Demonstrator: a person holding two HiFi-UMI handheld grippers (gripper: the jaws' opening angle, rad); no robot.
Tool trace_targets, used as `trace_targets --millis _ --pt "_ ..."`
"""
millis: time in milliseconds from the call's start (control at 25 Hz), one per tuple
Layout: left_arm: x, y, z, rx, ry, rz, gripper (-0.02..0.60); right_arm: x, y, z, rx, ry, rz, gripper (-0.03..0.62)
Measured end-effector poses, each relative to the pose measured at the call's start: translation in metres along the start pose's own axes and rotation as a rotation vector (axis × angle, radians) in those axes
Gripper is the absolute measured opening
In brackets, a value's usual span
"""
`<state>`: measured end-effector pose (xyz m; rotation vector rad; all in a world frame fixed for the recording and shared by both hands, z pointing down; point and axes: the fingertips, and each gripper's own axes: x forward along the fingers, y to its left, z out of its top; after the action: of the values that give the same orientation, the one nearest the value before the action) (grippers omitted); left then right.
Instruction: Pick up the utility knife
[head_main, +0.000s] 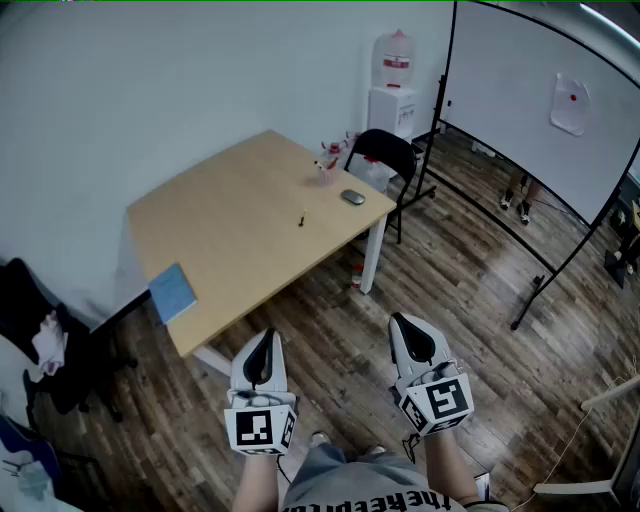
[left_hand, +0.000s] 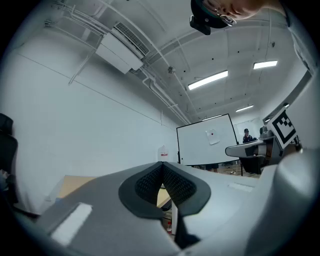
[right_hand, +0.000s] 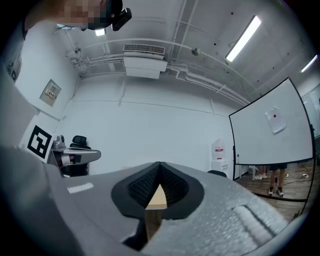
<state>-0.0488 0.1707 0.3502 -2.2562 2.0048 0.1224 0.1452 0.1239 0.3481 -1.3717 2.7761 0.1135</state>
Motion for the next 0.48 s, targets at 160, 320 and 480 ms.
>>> trace_targets --millis 160,320,480 --pt "0.004 0.004 -0.002 -0.001 -0.004 -0.003 0.02 0.006 0.001 -0.002 0.001 -0.001 -0.002 0.0" --pt "0.006 0.011 -0.004 -0.002 0.001 -0.004 0.02 0.012 0.004 -0.003 0.0 0.002 -0.005 0.0" --pt "0.009 0.019 -0.01 -0.001 0.0 -0.01 0.02 0.019 0.007 -0.005 0.003 0.005 -0.009 0.0"
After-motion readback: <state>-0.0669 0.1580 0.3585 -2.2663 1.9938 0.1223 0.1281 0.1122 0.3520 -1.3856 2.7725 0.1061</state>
